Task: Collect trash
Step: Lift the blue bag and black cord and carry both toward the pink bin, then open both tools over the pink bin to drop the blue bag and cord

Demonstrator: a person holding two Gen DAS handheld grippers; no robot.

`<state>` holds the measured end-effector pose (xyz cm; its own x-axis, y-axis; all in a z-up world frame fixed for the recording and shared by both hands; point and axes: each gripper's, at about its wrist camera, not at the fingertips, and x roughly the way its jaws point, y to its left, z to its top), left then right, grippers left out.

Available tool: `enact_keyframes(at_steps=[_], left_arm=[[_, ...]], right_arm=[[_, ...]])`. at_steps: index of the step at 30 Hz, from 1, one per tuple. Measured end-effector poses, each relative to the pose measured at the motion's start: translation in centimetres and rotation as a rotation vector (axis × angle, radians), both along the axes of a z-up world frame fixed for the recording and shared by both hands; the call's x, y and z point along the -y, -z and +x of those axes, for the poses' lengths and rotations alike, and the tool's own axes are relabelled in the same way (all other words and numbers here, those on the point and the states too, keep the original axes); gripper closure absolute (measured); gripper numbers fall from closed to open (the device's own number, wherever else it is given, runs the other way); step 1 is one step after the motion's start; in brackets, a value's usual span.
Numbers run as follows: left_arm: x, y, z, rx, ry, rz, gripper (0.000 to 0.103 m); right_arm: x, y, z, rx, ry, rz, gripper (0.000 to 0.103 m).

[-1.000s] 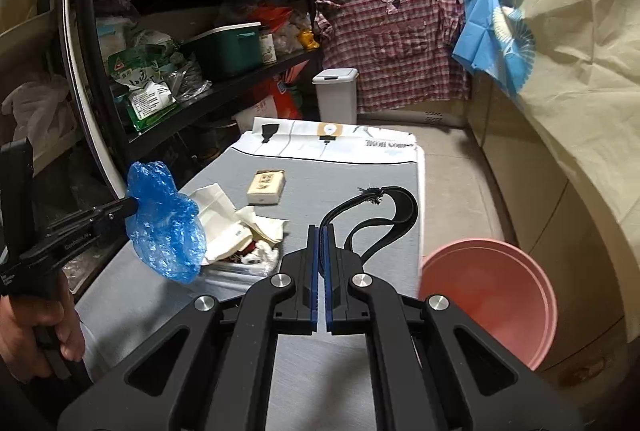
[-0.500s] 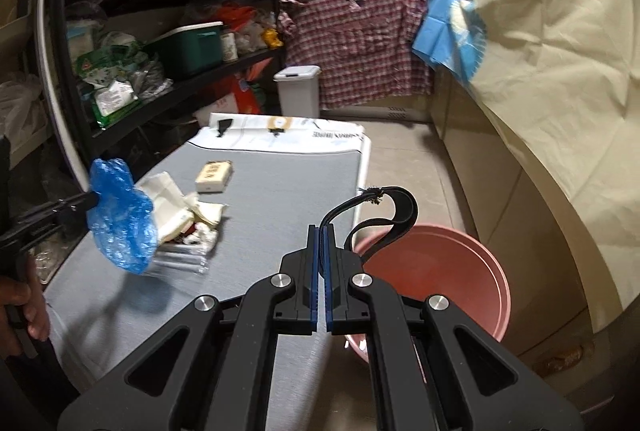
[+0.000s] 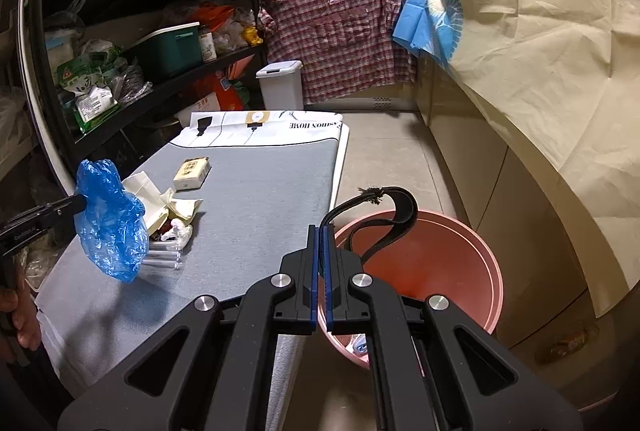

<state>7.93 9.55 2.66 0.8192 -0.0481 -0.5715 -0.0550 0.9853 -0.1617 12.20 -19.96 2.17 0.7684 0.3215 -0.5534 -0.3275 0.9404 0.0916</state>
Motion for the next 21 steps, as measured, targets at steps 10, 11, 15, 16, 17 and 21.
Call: enact_keyframes(at_steps=[10, 11, 15, 16, 17, 21], left_arm=[[3.8, -0.7, 2.2, -0.012, 0.075, 0.006, 0.103], [4.2, -0.7, 2.7, -0.013, 0.082, 0.000, 0.103], [5.4, -0.8, 3.9, -0.017, 0.097, -0.018, 0.103], [5.9, -0.9, 4.2, -0.018, 0.104, -0.014, 0.103], [6.3, -0.9, 4.5, -0.018, 0.112, -0.011, 0.103], [7.9, -1.1, 5.5, -0.013, 0.150, 0.003, 0.103]], right_arm=[[2.2, -0.2, 0.8, 0.008, 0.063, 0.023, 0.100], [2.4, -0.2, 0.9, 0.009, 0.067, 0.023, 0.100], [3.7, -0.1, 1.3, 0.008, 0.103, 0.034, 0.100], [4.1, -0.1, 1.4, 0.005, 0.113, 0.039, 0.100], [4.3, -0.1, 1.5, 0.004, 0.120, 0.040, 0.100], [5.6, 0.1, 2.1, 0.000, 0.148, 0.056, 0.100]])
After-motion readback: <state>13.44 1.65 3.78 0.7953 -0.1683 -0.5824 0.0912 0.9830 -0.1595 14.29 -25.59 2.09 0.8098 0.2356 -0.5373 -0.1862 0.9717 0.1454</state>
